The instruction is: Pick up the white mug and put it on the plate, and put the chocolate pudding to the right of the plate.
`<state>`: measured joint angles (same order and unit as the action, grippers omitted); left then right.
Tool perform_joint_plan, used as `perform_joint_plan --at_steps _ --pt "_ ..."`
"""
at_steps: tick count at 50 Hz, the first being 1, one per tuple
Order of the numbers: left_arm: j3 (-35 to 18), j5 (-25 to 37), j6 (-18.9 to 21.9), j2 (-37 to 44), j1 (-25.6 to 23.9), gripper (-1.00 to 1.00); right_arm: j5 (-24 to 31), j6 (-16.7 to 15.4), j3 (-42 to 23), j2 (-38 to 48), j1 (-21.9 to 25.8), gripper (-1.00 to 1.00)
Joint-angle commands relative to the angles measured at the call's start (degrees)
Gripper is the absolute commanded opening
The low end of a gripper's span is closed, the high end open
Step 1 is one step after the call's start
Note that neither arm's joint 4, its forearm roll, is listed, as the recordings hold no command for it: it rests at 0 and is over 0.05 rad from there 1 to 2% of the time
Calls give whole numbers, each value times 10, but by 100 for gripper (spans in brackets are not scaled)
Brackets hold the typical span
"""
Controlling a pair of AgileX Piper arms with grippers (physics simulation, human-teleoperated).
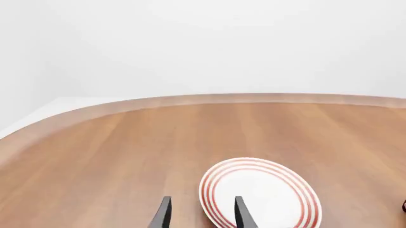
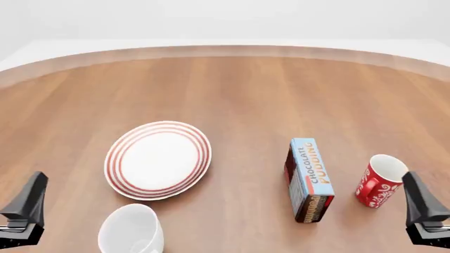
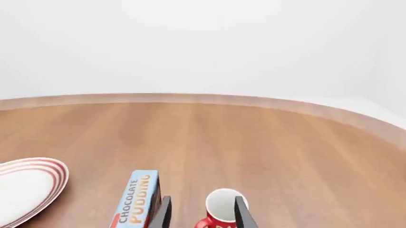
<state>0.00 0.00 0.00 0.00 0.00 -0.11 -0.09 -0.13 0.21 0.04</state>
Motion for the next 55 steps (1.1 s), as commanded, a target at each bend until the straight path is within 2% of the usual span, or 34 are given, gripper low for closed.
perform_joint_plan --at_steps 1,7,17,30,33,38,45,48,50,53,55 --pt "0 0 0 0 0 100 -1 -1 -4 6 4 100" --pt "0 0 0 0 0 100 15 7 -9 1 8 100" --pt "0 0 0 0 0 100 41 -14 -33 1 31 100" --pt "0 0 0 0 0 100 75 -16 -66 10 60 100" --pt "0 0 0 0 0 100 82 -28 -77 7 72 100" --pt "0 0 0 0 0 100 98 -28 -94 11 79 100" --pt "0 0 0 0 0 100 89 -39 -111 45 108 100" --pt "0 0 0 0 0 100 110 -44 -127 40 121 100" --pt "0 0 0 0 0 100 106 -62 -131 47 125 100" --pt "0 0 0 0 0 100 109 -55 -142 55 130 100" --pt "0 0 0 0 0 100 98 -66 -144 70 134 100"
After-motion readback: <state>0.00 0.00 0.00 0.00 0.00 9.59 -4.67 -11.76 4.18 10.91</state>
